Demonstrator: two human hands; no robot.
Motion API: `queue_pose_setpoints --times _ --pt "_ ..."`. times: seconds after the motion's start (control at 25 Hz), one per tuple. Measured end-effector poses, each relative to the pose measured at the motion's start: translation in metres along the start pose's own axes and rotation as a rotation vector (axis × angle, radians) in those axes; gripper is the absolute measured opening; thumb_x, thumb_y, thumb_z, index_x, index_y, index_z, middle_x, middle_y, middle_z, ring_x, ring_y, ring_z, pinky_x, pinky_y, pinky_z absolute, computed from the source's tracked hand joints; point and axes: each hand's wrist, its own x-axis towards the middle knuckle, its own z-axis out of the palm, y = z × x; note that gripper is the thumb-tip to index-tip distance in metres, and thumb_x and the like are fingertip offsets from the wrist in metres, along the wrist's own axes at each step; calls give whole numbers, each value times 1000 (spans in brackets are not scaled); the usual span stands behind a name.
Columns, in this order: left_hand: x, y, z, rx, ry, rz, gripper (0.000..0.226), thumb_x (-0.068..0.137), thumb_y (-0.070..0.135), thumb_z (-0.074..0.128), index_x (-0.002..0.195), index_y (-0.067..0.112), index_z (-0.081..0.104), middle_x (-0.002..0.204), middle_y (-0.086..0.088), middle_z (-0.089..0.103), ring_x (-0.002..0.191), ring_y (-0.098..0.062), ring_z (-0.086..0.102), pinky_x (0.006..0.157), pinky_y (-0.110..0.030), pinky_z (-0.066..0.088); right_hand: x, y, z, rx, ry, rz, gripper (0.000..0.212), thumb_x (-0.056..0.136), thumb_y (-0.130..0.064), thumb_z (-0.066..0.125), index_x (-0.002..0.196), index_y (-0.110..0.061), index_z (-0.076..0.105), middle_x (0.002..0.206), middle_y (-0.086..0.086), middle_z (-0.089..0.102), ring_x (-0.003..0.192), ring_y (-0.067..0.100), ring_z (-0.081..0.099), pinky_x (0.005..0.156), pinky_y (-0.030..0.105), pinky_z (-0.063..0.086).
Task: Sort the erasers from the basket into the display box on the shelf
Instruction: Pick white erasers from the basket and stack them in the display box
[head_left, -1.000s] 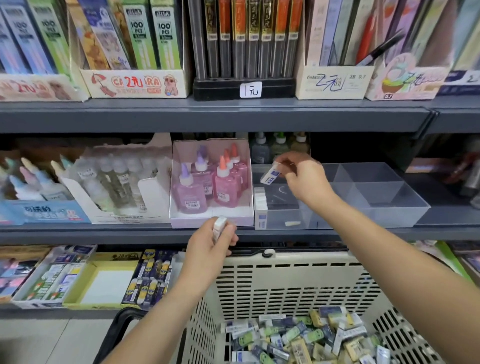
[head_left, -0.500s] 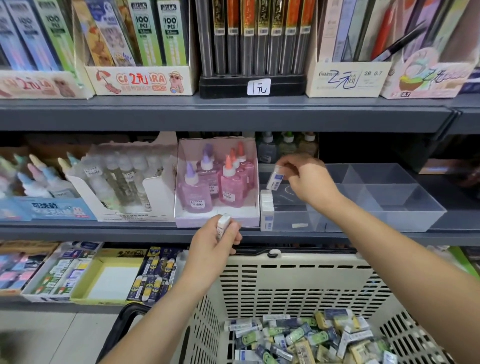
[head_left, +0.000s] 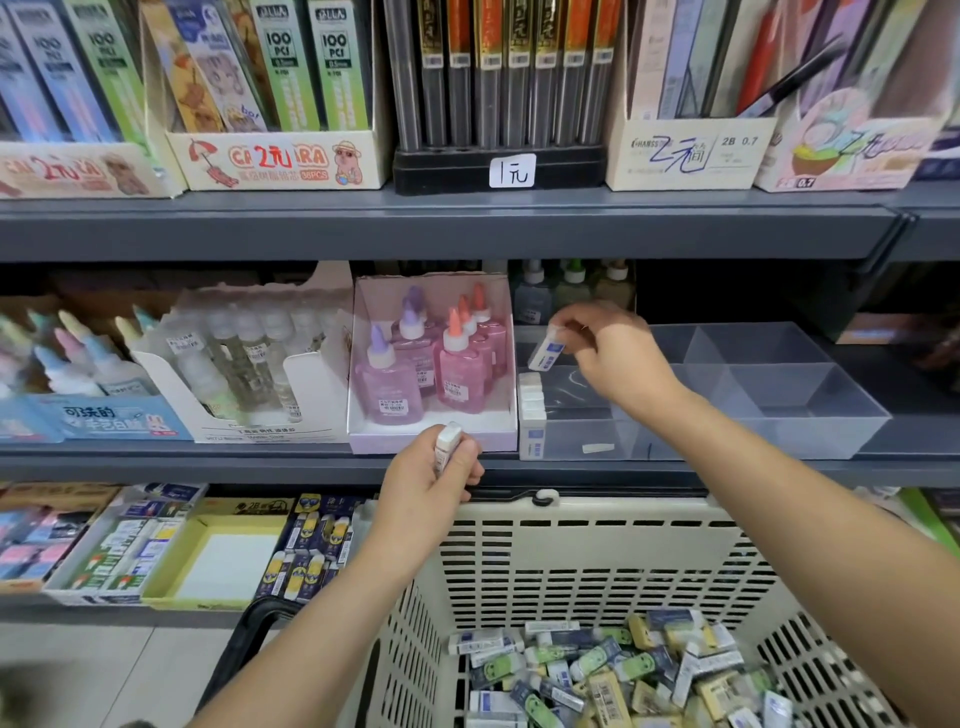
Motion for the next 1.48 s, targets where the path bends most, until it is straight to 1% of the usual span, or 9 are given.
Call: queue_pose_setpoints --times 0.12,0.28,0.52,0.72,0.84,0.96,1.08,1.24,1.48 --pt "-3 6 2 -35 -20 -28 14 94 13 50 84 17 58 72 5 62 68 -1 60 64 -16 50 -3 -5 3 -21 -37 -95 19 93 -14 50 106 -14 65 108 9 64 99 28 57 88 32 45" --pt "-17 13 -1 -164 -35 -97 15 93 8 50 83 12 60 66 4 62 62 -4 60 59 -18 51 10 -6 3 -41 -100 29 21 94 -14 48 106 -20 64 105 5 66 85 22 57 79 29 49" --pt "-24 18 -6 -235 -40 -173 15 93 8 51 82 9 61 66 0 62 64 -7 60 55 -19 51 -3 -9 8 13 75 -29 20 92 -11 51 107 -13 64 105 12 61 94 29 57 82 30 45" --pt "-17 23 1 -306 -37 -268 14 94 10 50 84 9 60 70 -4 61 65 -13 59 54 -19 51 -12 -15 7 -47 -17 -109 22 93 -12 48 111 -12 62 109 10 65 96 31 61 84 38 50" --pt "-12 22 2 -350 -32 -308 14 95 10 49 87 8 61 74 -6 61 68 -14 59 53 -18 52 -6 -11 5 -19 -40 -2 26 92 -6 46 111 -15 62 108 11 64 98 29 58 84 33 49" --pt "-9 22 2 -371 -25 -327 15 95 11 49 86 9 62 74 -6 62 68 -14 60 53 -18 52 1 -7 8 -110 -109 -7 29 90 -1 44 110 -13 62 112 12 61 100 31 56 86 36 48" --pt "-5 21 2 -396 -12 -335 17 95 11 50 83 10 62 71 -5 62 65 -13 61 50 -18 51 -3 -7 18 -72 -161 5 23 92 -6 46 109 -12 60 110 10 62 98 27 57 84 31 47" --pt "-3 17 4 -394 -21 -342 17 94 11 50 83 10 62 70 -3 63 65 -13 62 50 -19 51 -3 -6 24 86 -202 173 11 93 -17 52 102 -17 58 94 1 65 89 21 63 75 25 48" --pt "-2 15 5 -394 -33 -363 16 94 11 51 84 11 63 69 -3 64 63 -12 63 50 -19 50 -12 2 24 45 -330 155 24 95 -13 44 115 -18 56 104 5 66 90 18 62 76 22 45"
